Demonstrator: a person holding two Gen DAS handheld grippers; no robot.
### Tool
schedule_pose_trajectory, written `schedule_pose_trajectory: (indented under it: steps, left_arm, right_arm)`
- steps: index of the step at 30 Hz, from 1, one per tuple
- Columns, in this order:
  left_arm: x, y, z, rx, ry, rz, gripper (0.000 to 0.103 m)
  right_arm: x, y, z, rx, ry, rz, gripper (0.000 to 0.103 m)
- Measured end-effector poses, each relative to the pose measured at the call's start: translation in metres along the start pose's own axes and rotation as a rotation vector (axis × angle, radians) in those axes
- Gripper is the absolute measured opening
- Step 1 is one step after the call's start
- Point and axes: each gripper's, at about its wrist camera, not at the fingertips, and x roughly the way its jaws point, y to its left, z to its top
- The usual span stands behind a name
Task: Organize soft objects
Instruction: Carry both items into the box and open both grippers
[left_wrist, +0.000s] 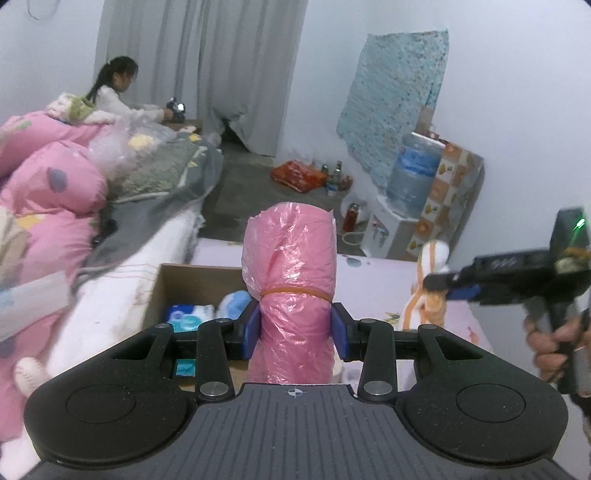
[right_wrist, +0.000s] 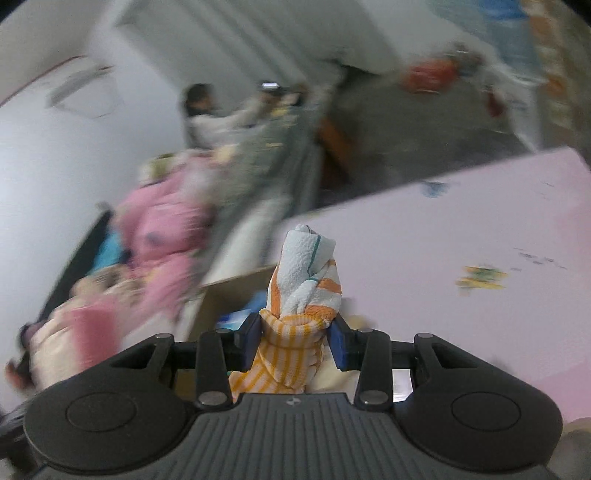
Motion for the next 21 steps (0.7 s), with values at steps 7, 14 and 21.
schedule_pose_trajectory:
  steps: [7, 14, 21]
  left_arm:
    - [0.004, 0.03, -0.017, -0.029, 0.04, 0.05, 0.039]
    - [0.053, 0.067, -0.037, -0.045, 0.185, 0.105, 0.039]
    - [0.096, 0.09, -0.05, -0.015, 0.31, 0.164, 0.039]
  right_arm:
    - [0.043, 0.081, -0.019, -0.12, 0.127, 0.128, 0.011]
    - [0.133, 0.117, -0.034, -0.147, 0.307, 0.087, 0.011]
    - [0.209, 0.123, -0.055, -0.169, 0.46, -0.035, 0.011]
